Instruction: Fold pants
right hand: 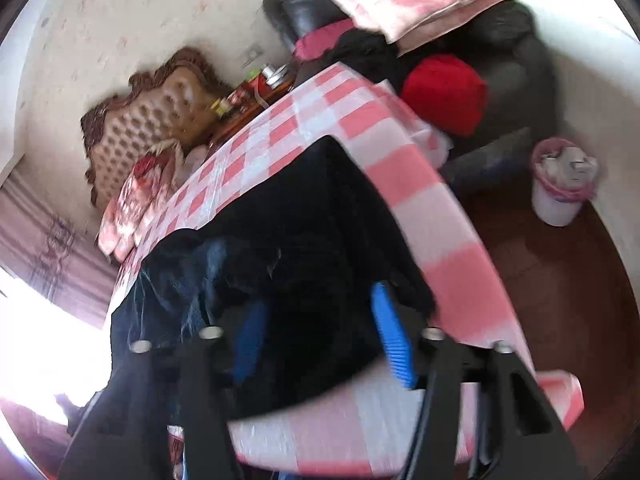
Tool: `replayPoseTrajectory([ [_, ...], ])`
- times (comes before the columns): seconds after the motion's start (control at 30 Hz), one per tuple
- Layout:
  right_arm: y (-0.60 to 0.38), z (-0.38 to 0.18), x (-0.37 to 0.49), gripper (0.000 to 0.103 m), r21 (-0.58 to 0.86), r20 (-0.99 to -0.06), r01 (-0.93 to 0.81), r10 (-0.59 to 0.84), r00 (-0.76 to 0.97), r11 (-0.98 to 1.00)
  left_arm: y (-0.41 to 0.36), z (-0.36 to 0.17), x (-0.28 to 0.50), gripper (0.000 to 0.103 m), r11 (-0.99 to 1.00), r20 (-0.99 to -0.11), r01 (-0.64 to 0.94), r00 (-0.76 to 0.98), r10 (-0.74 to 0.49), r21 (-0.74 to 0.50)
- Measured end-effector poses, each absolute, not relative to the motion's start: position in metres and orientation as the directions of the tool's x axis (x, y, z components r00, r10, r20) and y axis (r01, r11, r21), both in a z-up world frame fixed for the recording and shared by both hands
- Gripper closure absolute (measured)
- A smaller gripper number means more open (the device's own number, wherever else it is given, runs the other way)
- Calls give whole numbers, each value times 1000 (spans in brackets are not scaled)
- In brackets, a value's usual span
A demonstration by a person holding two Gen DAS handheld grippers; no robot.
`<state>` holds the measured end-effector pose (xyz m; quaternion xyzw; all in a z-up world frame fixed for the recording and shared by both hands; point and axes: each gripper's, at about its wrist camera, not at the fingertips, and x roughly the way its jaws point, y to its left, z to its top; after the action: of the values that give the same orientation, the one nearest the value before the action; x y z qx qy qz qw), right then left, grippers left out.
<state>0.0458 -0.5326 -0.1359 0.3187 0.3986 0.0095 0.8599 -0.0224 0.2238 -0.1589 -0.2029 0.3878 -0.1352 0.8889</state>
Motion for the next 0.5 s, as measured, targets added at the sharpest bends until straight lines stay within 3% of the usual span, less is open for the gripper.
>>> replayPoseTrajectory([
  [0.07, -534, -135, 23, 39, 559, -688, 300, 230, 688, 773, 237, -160, -42, 53, 825, -573, 17, 712, -407, -565],
  [0.3, -522, -152, 3, 39, 771, -576, 344, 356, 736, 535, 237, -165, -25, 50, 438, -353, -90, 743, -569, -895],
  [0.4, -510, -149, 16, 39, 792, -562, 333, 397, 726, 512, 224, -181, -6, 51, 278, -337, -205, 716, -612, -939],
  [0.47, -506, -146, 24, 32, 792, -561, 333, 394, 728, 512, 220, -184, 0, 51, 263, -351, -237, 716, -603, -935],
  [0.5, -505, -146, 28, 27, 797, -559, 340, 395, 729, 499, 217, -185, 3, 51, 293, -415, -296, 700, -581, -909],
])
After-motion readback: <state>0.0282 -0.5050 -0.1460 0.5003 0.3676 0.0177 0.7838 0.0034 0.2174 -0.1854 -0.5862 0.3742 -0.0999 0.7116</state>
